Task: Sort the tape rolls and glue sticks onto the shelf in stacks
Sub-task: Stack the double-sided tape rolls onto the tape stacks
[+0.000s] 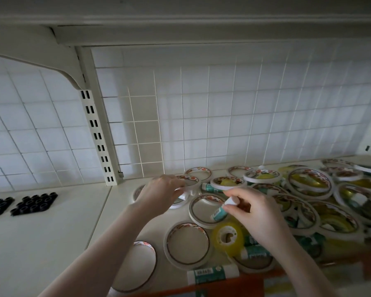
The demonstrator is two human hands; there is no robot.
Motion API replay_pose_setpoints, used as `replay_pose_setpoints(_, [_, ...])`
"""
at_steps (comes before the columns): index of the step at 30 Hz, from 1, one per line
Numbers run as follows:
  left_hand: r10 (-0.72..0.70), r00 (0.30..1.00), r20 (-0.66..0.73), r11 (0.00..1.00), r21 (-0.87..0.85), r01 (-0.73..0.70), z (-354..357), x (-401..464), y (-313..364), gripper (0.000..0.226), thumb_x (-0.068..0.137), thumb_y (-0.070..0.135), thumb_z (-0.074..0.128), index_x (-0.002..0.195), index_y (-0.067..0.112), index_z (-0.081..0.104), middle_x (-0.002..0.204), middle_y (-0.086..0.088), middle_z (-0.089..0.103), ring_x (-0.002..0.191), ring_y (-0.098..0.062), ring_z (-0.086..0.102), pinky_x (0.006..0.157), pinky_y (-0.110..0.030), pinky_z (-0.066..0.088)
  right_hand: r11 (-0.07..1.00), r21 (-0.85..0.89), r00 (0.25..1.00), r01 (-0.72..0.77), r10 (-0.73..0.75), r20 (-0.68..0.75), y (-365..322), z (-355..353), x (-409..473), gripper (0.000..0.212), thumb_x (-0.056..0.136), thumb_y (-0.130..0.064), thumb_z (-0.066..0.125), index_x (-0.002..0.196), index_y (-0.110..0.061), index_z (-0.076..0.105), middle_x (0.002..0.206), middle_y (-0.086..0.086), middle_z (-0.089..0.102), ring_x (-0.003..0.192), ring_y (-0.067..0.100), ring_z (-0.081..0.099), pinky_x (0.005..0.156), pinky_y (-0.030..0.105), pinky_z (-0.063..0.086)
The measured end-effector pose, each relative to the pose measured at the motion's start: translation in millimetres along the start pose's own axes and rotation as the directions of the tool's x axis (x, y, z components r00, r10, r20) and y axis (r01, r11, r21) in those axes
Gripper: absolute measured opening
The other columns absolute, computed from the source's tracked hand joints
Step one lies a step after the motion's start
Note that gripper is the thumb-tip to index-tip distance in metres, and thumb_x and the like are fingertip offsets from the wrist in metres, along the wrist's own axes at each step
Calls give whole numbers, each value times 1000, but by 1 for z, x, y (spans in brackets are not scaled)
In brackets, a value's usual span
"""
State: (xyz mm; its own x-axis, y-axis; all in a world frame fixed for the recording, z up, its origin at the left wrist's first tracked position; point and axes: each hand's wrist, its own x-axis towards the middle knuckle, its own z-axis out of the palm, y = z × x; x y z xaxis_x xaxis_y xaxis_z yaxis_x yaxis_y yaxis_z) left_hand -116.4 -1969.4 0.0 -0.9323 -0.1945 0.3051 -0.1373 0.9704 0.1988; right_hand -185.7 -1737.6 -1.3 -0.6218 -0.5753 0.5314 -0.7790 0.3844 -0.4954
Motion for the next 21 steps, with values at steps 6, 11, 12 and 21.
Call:
replay_pose_setpoints(6, [68, 992, -110, 998, 23, -65, 4, 1, -1, 20, 84, 31, 54, 92, 23, 70, 77, 0, 68, 71, -27, 62, 62, -35, 51, 1000, 17, 1000, 0, 1, -10, 3, 1, -1, 34, 78, -23, 74, 112, -17, 68, 100, -8, 67, 87, 2, 58, 71, 4, 40])
replay_pose_setpoints(11, [58, 974, -219, 998, 31, -53, -14, -16, 8, 11, 80, 17, 70, 89, 21, 72, 71, 0, 64, 66, -26, 58, 57, -28, 38, 996, 69, 993, 53, -45, -109, 3, 4, 2, 32, 72, -17, 79, 103, -16, 70, 85, -9, 67, 73, 4, 61, 65, 2, 44])
replay_pose_setpoints(12, [46, 970, -240, 999, 39, -38, -20, -22, 10, 11, 78, 18, 70, 88, 21, 73, 71, 0, 65, 67, -27, 59, 57, -29, 39, 995, 83, 991, 63, -53, -124, 2, 5, 4, 30, 72, -17, 79, 100, -16, 70, 84, -9, 66, 71, 5, 61, 63, 6, 47])
replay_pose_setpoints(21, [-103, 926, -364, 983, 105, 151, -66, -107, -18, 15, 68, 27, 65, 80, 22, 72, 68, 5, 66, 65, -23, 61, 60, -32, 50, 956, 225, 975, 187, -154, -158, -49, 47, 22, 18, 72, -15, 79, 87, -16, 69, 71, -13, 60, 59, 3, 54, 59, 13, 40])
